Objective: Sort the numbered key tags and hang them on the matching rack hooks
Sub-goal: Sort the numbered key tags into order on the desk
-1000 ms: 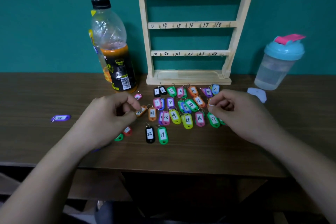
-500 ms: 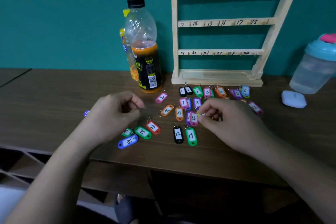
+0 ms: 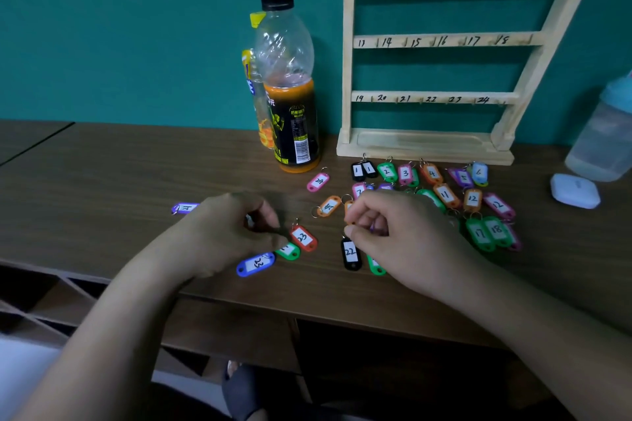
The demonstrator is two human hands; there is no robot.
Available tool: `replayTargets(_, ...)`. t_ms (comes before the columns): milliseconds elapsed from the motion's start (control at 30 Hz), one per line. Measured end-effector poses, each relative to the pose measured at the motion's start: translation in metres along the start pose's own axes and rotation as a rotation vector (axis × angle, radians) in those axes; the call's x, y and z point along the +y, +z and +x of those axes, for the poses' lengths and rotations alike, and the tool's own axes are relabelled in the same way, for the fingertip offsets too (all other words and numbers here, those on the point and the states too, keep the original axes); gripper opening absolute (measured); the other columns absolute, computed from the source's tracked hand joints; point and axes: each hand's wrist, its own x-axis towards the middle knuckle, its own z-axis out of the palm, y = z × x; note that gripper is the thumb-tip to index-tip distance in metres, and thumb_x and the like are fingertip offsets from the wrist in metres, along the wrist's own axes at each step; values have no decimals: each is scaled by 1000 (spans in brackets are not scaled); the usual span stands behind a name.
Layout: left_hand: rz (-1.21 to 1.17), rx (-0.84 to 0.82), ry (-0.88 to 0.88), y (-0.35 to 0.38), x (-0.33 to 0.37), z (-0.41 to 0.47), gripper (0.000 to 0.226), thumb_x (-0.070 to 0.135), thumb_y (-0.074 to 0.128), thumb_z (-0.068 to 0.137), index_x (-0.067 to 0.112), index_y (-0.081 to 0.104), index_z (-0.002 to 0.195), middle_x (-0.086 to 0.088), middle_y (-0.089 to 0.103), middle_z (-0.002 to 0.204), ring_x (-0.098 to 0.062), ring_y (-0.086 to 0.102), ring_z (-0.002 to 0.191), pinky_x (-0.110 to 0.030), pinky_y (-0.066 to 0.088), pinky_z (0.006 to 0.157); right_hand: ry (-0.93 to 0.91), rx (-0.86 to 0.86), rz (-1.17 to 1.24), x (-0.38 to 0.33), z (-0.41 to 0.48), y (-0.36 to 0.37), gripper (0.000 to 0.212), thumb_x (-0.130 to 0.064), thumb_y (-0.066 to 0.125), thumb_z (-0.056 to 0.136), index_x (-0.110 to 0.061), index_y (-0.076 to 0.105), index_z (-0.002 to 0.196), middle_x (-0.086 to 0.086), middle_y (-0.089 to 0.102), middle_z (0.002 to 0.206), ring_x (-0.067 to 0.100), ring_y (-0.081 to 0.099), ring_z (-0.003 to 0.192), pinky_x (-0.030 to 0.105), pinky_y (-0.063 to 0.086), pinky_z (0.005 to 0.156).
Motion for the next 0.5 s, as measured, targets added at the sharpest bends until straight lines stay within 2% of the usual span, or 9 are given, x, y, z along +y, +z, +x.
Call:
replayTargets(100, -8, -15, -25, -3, -4, -1, 28, 49, 93, 71, 34, 74, 86, 14, 71, 90, 0, 65, 82, -21, 49, 72, 7, -16, 18, -1, -1, 2, 6, -30, 78, 94, -33, 73, 97, -16, 65, 81, 2, 61, 83, 15, 48, 66)
replayTargets(300, 0, -38, -27, 3, -3, 3, 17, 34, 93, 76, 30, 76, 79, 13, 70, 88, 0, 65, 79, -23, 49, 71, 11, -15, 17, -2, -2, 0, 6, -29, 77, 94, -33, 74, 97, -18, 64, 82, -2, 60, 83, 14, 45, 65)
replayTargets(500, 1, -16, -20, 7, -1, 5, 12, 38, 87, 82, 34, 76, 79, 17, 70, 86, 2, 64, 80, -23, 47, 70, 1, -8, 20, -5, -3, -1, 6, -29, 77, 94, -33, 74, 98, -18, 64, 83, -3, 60, 85, 14, 46, 67)
